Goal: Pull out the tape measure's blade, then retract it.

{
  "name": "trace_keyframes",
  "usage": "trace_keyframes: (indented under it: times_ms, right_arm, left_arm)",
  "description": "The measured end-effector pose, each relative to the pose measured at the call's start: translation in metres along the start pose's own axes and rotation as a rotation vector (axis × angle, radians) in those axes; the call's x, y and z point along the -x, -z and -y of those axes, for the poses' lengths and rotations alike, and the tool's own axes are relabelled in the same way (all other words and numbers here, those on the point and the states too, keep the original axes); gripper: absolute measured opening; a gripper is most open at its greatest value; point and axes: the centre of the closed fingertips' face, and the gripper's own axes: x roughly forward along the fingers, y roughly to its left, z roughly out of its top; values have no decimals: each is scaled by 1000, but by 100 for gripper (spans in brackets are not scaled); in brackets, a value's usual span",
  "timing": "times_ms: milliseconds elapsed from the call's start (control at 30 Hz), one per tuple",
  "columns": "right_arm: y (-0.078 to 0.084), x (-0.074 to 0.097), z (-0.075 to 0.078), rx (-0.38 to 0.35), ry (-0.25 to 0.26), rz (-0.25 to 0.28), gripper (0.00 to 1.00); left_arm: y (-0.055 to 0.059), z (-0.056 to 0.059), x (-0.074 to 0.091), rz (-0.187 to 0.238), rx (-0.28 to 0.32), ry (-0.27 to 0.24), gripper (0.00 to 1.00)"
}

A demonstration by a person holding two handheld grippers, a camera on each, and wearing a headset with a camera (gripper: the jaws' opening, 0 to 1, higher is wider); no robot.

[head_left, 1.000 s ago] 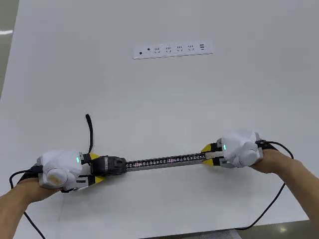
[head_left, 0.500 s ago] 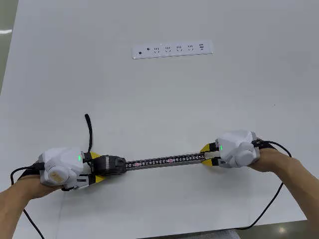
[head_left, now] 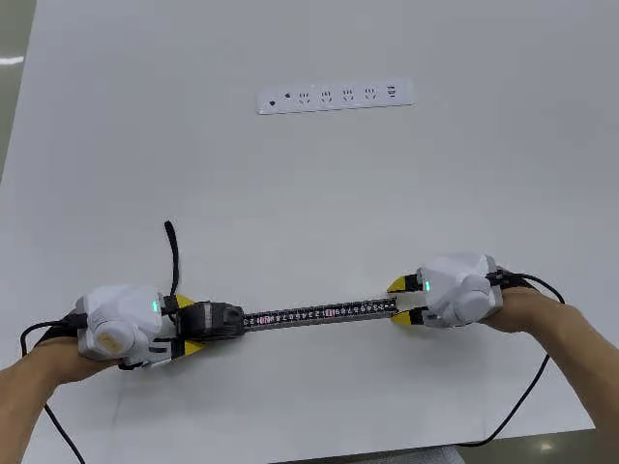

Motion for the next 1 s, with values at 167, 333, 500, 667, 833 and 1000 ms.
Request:
trace_keyframes:
  times_ms: [167, 333, 500, 667, 833, 1000]
  right_arm:
    - [0, 2, 2, -15, 11, 9, 25]
    - [0, 4, 2, -21, 14, 11, 33]
    - [5, 15, -5, -87, 40, 24, 41]
    - [5, 20, -7, -162, 76, 53, 50]
    - [6, 26, -12, -216, 112, 73, 57]
    - [3, 31, -19, -261, 145, 98, 64]
  left_arm:
    - [0, -1, 1, 3, 7, -8, 34]
    - [0, -2, 2, 6, 13, -13, 37]
    - [5, -4, 17, 42, 81, -68, 44]
    - [9, 3, 25, 84, 147, -107, 49]
    - [8, 10, 33, 151, 247, -180, 57]
    - [3, 27, 34, 199, 308, -229, 63]
